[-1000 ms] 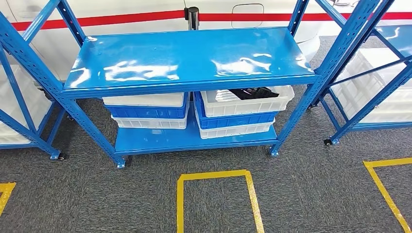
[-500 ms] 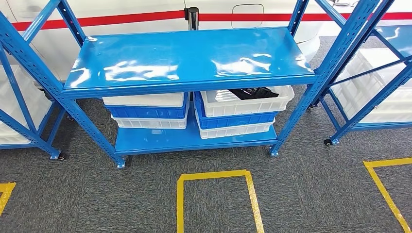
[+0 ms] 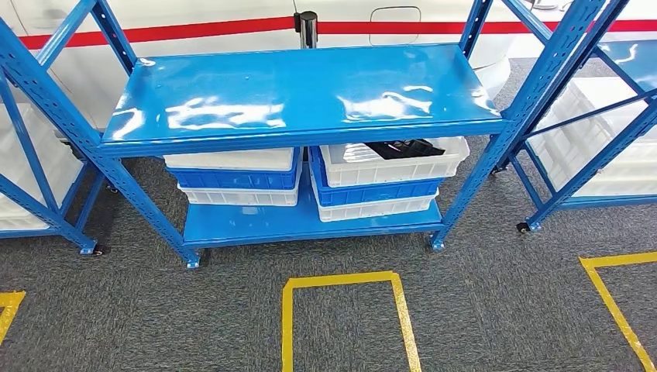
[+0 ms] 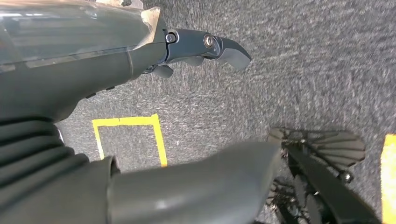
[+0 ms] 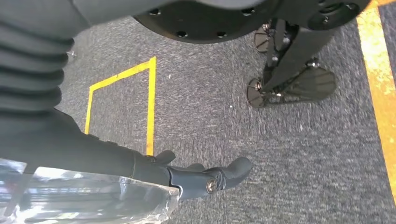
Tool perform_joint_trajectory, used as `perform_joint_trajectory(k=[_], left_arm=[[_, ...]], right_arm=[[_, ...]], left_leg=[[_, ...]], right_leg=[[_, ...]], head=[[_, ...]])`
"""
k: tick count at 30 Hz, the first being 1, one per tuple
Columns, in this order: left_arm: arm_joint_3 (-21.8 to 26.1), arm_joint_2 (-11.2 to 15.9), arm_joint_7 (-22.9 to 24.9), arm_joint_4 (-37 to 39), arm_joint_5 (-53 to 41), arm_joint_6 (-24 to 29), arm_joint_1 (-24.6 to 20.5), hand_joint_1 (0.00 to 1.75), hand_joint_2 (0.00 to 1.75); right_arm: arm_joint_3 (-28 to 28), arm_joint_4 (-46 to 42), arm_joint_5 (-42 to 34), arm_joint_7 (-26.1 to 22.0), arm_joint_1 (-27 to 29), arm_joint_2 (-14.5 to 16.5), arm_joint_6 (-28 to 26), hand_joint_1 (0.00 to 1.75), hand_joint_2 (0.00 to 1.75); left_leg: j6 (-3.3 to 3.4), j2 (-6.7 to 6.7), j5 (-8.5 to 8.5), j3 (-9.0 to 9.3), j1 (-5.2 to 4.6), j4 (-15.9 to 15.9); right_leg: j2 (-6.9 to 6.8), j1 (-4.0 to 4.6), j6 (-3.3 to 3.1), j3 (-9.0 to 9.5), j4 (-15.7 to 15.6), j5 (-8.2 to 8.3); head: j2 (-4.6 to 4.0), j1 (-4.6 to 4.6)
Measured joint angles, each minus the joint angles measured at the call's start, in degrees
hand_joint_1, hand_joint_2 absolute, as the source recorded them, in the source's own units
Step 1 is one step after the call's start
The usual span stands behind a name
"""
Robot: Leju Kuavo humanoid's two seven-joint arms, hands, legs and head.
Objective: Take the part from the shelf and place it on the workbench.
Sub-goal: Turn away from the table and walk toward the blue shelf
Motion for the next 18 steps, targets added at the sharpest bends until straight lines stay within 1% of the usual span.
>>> perform_joint_trajectory(k=[5,8,12,18], left_arm=[[-6.53,0.8,1.21,-1.15,6.33,-0.73,1.4,0.0,0.0],[-9.18,1.14,1.72,-1.57,9.08,-1.07,1.93,0.0,0.0],[-10.89,1.35,1.9,-1.9,9.87,-1.17,2.19,0.0,0.0],[-12.02,1.53,1.95,-1.94,9.93,-1.17,2.32,0.0,0.0]], right_arm=[[2.52,-1.15,-1.68,0.6,1.16,-0.98,3.06,0.0,0.0],[3.52,-1.62,-2.44,1.0,1.57,-1.39,4.38,0.0,0.0],[4.24,-1.94,-2.68,1.14,1.8,-1.65,4.92,0.0,0.0],[4.7,-2.17,-2.75,1.15,1.84,-1.85,5.03,0.0,0.0]], left_leg=[[0.0,0.0,-0.01,0.0,0.0,0.0],[0.0,0.0,-0.01,0.0,0.0,0.0],[0.01,-0.01,-0.01,0.0,0.0,0.0],[0.01,-0.01,-0.01,0.01,0.0,0.0]], right_leg=[[0.0,0.0,0.0,0.0,0.0,0.0],[0.0,0.0,0.06,0.0,0.0,-0.04],[0.0,0.0,0.13,0.02,-0.01,-0.08],[0.0,0.0,0.13,0.01,-0.01,-0.08]], head=[[0.0,0.02],[0.0,0.01],[0.0,0.01],[0.0,0.01]])
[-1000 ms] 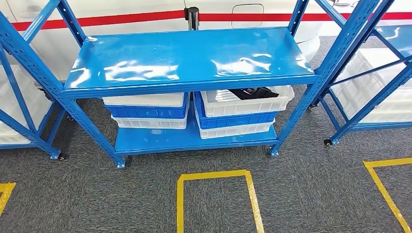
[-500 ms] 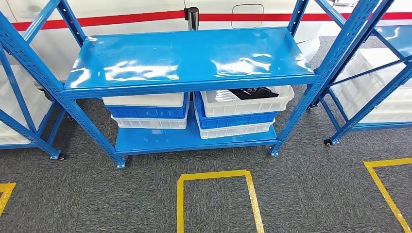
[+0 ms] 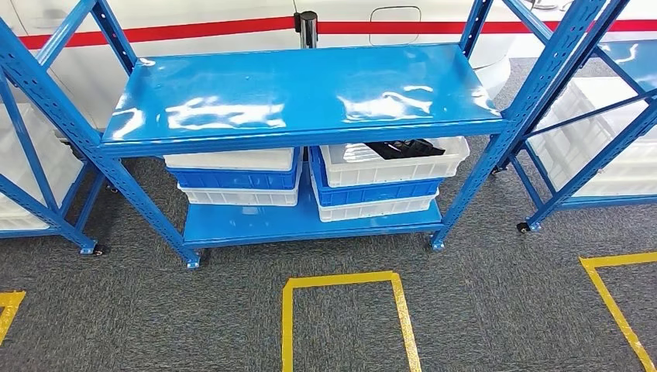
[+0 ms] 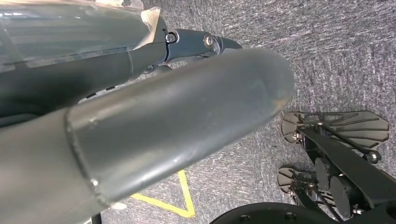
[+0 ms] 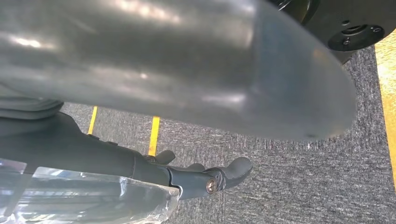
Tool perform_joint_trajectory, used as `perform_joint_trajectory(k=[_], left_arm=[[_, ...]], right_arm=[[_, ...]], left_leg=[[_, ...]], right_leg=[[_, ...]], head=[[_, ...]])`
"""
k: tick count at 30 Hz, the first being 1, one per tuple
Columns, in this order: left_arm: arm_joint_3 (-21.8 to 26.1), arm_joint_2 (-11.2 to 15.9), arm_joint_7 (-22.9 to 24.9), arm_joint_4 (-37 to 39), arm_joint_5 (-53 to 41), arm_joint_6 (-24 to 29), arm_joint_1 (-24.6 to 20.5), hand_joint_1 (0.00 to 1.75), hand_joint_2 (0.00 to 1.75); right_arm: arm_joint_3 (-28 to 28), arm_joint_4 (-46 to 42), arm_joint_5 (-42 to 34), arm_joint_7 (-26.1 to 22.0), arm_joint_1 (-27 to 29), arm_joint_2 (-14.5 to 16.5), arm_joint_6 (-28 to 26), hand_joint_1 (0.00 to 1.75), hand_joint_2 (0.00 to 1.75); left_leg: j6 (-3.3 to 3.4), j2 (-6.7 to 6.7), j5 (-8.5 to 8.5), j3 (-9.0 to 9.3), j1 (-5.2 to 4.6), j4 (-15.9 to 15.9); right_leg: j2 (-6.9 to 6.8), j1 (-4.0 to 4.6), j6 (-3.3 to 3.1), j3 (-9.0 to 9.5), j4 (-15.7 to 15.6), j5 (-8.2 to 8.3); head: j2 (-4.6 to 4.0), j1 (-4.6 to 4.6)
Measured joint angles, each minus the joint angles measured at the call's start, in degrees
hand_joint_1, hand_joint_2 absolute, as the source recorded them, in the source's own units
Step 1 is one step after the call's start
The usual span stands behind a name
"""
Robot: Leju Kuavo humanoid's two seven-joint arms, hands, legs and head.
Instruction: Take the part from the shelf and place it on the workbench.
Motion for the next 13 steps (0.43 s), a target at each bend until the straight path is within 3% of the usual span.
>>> perform_joint_trajectory(k=[13], left_arm=[[-0.15,0.02,0.01,-0.28,0.0,0.0,0.11,0.0,0.0]], right_arm=[[0.19,-0.05,0.0,0.0,0.01,-0.13,0.01,0.0,0.0]], left_leg=[[0.0,0.0,-0.01,0.0,0.0,0.0]], right_leg=[[0.0,0.0,0.0,0.0,0.0,0.0]], head=[[0.0,0.0]])
